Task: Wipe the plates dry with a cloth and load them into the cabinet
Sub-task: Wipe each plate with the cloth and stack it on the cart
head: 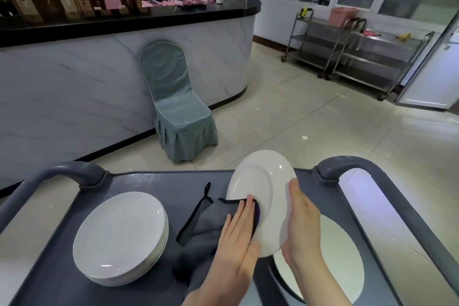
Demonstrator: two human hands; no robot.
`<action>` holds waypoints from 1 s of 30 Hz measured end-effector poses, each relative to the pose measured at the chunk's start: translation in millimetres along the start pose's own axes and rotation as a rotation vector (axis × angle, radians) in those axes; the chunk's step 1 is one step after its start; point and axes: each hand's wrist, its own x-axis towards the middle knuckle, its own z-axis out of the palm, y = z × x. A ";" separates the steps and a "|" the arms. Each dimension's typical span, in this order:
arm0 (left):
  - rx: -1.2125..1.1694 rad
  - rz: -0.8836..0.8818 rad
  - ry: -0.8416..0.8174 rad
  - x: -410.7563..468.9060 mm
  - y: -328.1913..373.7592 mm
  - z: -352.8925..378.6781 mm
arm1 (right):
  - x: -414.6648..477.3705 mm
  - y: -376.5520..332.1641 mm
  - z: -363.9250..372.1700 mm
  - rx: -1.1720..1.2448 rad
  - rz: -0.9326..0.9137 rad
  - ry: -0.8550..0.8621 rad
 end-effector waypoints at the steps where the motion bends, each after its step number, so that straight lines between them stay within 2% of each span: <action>1: -0.024 0.038 -0.011 3.5 1.5 -1.2 | -3.9 5.0 1.3 -0.014 0.000 -0.020; 3: -0.113 0.056 -0.011 15.2 8.8 -9.5 | -13.5 16.2 3.3 -0.045 0.010 -0.073; 6: -0.226 -0.038 -0.063 30.4 5.2 -19.1 | -21.2 20.6 4.1 -0.009 0.072 -0.113; 10: -0.102 -0.148 -0.147 12.3 -16.2 -14.3 | -9.1 11.7 -0.4 0.016 0.068 -0.016; 14: -0.005 -0.204 -0.293 -11.4 -41.4 -18.9 | 1.6 8.7 -7.3 -0.092 0.025 0.028; 16: -0.085 -0.236 -0.243 -8.1 -40.1 -29.1 | 2.0 15.4 -8.2 -0.194 -0.017 0.021; 19: -0.318 -0.344 0.004 10.2 -22.7 -53.2 | -5.2 31.4 -3.7 -0.419 -0.188 -0.068; 24: -0.765 -0.549 0.060 29.1 -5.5 -88.0 | -26.7 47.3 15.2 -0.720 -0.536 -0.357; 30: -0.771 -0.714 0.259 13.6 -24.5 -114.1 | -44.3 66.7 31.5 -1.110 -0.953 -0.722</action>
